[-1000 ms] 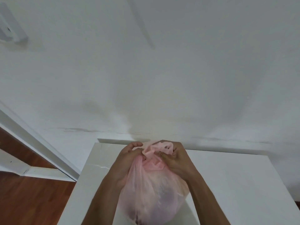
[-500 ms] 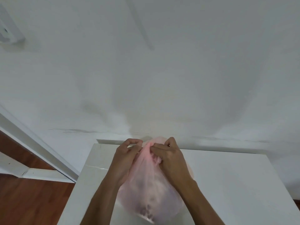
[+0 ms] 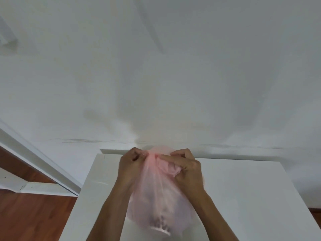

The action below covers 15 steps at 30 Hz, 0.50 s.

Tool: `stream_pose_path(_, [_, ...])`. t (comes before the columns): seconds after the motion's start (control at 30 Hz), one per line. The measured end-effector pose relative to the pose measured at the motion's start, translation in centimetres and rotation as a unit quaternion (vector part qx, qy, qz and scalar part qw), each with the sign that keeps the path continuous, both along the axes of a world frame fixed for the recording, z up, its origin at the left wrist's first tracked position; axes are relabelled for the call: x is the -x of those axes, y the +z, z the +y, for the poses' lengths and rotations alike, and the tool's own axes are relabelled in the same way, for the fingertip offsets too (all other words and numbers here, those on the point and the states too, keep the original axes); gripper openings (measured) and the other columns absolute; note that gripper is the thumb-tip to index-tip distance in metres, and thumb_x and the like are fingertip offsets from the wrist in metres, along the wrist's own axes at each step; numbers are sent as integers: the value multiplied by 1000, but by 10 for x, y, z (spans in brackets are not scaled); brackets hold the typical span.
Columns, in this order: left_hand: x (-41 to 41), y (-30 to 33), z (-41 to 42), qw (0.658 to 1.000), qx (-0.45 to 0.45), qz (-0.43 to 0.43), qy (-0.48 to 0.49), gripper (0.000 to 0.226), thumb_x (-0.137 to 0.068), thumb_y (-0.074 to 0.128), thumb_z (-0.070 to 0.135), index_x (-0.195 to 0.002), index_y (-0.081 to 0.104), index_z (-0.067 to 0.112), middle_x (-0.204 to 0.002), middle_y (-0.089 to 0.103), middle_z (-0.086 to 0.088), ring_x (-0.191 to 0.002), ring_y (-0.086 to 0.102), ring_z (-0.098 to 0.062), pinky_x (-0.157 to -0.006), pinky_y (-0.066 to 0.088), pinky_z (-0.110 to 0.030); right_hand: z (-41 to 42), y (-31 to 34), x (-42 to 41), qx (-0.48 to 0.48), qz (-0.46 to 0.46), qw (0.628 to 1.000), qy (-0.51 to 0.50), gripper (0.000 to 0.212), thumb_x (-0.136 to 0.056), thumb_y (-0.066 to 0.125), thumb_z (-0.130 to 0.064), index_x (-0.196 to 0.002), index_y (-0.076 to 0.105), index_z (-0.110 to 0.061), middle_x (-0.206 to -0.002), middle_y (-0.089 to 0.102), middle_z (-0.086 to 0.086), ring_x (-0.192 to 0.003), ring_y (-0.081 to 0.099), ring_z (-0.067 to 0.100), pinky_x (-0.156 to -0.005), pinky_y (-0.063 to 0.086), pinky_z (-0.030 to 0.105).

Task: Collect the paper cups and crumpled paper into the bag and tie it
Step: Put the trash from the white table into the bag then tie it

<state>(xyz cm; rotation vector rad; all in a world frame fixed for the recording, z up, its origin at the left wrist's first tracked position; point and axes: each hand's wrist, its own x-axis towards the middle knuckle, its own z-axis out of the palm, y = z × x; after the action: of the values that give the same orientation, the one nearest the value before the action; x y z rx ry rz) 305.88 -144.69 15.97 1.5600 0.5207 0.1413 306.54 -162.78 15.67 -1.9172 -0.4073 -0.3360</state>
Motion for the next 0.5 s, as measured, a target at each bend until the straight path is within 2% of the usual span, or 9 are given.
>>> stream_pose_path(0.07, [-5, -11, 20, 997, 14, 10, 70, 27, -83, 72, 8, -60, 67, 20, -75, 70, -6, -81, 63, -25, -78, 51, -41, -14, -2, -2, -22, 27, 999, -30, 41, -73, 83, -4, -93, 78, -40, -86, 61, -8, -77, 64, 8, -67, 44, 9])
stream_pose_path(0.17, [-8, -22, 47, 993, -4, 42, 115, 29, -84, 69, 8, -59, 70, 21, -70, 70, 1, -85, 65, -26, -86, 52, -45, -34, -10, -2, -22, 78, 995, -53, 54, -78, 77, 0, -77, 73, -54, -73, 59, -2, -64, 60, 10, -58, 41, 13])
stream_pose_path(0.23, [-13, -24, 59, 986, -1, 56, 159, 24, -81, 68, 7, -60, 70, 18, -74, 71, -3, -91, 67, -30, -88, 52, -47, -37, -11, 1, -5, 110, 991, -73, 40, -86, 74, -20, -55, 64, -44, -57, 53, 0, -53, 54, 11, -53, 38, 17])
stream_pose_path(0.3, [-17, -19, 64, 983, -5, 49, 179, 21, -86, 68, 12, -66, 68, 16, -78, 68, -7, -90, 65, -30, -82, 50, -42, -41, -11, 3, -10, 136, 985, -103, 49, -91, 65, -36, -45, 54, -28, -42, 50, 2, -43, 51, 12, -51, 38, 20])
stream_pose_path(0.4, [-19, -9, 64, 990, -40, -2, 132, 14, -91, 66, 15, -78, 67, 9, -80, 68, -9, -83, 64, -25, -77, 50, -39, -52, -2, -4, -24, 137, 985, -100, 51, -95, 60, -31, -45, 52, -23, -36, 51, 0, -39, 49, 6, -51, 39, 20])
stream_pose_path(0.47, [-18, -3, 60, 993, -62, -22, 99, 13, -93, 65, 17, -83, 66, 8, -81, 69, -8, -78, 65, -23, -70, 49, -35, -57, 2, -11, -35, 138, 986, -91, 51, -97, 57, -31, -48, 51, -18, -40, 51, -2, -43, 47, 7, -52, 37, 21])
stream_pose_path(0.5, [-18, -2, 57, 993, -62, -29, 92, 13, -94, 63, 18, -87, 66, 7, -81, 68, -8, -77, 64, -22, -67, 48, -32, -57, 4, -13, -41, 140, 986, -84, 50, -98, 56, -32, -49, 51, -22, -44, 51, -3, -46, 47, 8, -53, 36, 22])
